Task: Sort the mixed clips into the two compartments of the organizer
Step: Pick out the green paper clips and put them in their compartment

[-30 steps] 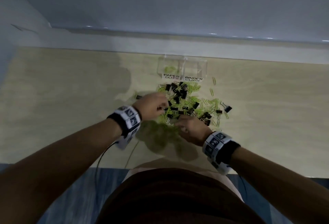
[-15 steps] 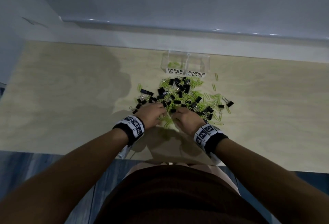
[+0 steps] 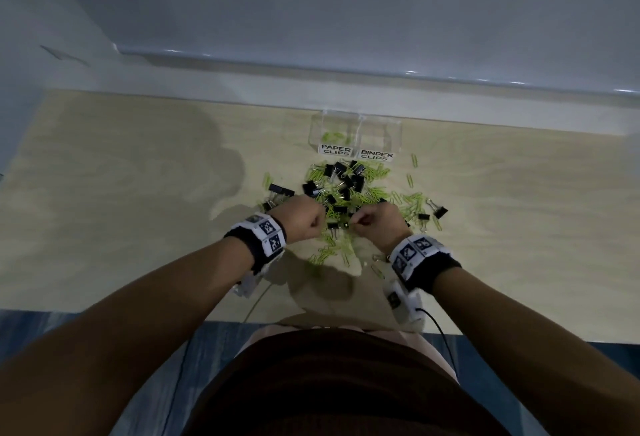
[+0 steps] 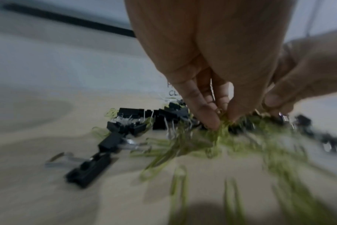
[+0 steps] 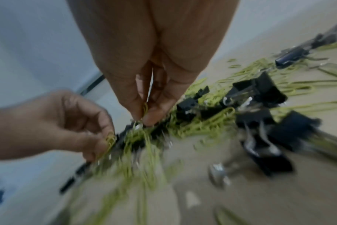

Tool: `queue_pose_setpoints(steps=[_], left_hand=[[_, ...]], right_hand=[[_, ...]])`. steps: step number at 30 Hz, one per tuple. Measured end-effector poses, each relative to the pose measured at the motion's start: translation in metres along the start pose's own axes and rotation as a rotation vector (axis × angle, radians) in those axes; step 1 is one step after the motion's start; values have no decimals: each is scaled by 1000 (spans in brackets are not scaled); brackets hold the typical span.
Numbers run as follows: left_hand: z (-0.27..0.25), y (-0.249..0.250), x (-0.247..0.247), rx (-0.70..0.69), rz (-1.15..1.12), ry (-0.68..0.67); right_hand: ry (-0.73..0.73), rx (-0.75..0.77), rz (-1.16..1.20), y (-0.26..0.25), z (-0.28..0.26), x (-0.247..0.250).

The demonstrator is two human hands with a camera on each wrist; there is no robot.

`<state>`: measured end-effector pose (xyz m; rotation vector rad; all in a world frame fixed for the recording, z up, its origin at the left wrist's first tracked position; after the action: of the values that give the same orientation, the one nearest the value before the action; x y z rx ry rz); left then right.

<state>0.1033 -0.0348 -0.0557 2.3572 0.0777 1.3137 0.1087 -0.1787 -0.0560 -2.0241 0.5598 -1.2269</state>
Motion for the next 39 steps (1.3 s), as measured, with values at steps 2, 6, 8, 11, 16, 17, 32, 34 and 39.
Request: queue_pose_setpoints(steps=[2, 6, 8, 11, 16, 17, 32, 34, 39], left_hand=[[7, -5, 22, 67, -228, 52], [33, -12, 79, 170, -481, 272], [49, -14, 104, 221, -521, 366], [73, -17, 130, 307, -543, 456], [92, -18, 137, 344, -498, 427], [90, -19, 133, 331, -492, 419], [-35, 3, -56, 26, 135, -56], [-32, 8, -55, 21, 164, 0], [-23, 7, -50, 47, 65, 9]], right_hand=[[76, -55, 138, -2, 8, 20], [219, -54, 209, -29, 44, 65], [287, -62, 197, -40, 72, 81], [338, -110, 84, -52, 111, 90], [277, -90, -112, -66, 137, 88], [270, -72, -122, -65, 132, 87], [-292, 126, -434, 7, -27, -40], [-256, 109, -418, 8, -25, -47], [-177, 106, -363, 5, -21, -50]])
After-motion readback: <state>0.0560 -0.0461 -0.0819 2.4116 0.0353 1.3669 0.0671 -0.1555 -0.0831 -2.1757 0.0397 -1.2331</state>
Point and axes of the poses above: each hand's wrist, its own z-axis towards the middle knuckle, its own x-axis out of the back of the hand, y = z × x, the point moved 8 cm from there along z, towards the middle knuckle, and after that the axes turned 9 degrees about x, right-handed, at the moved point
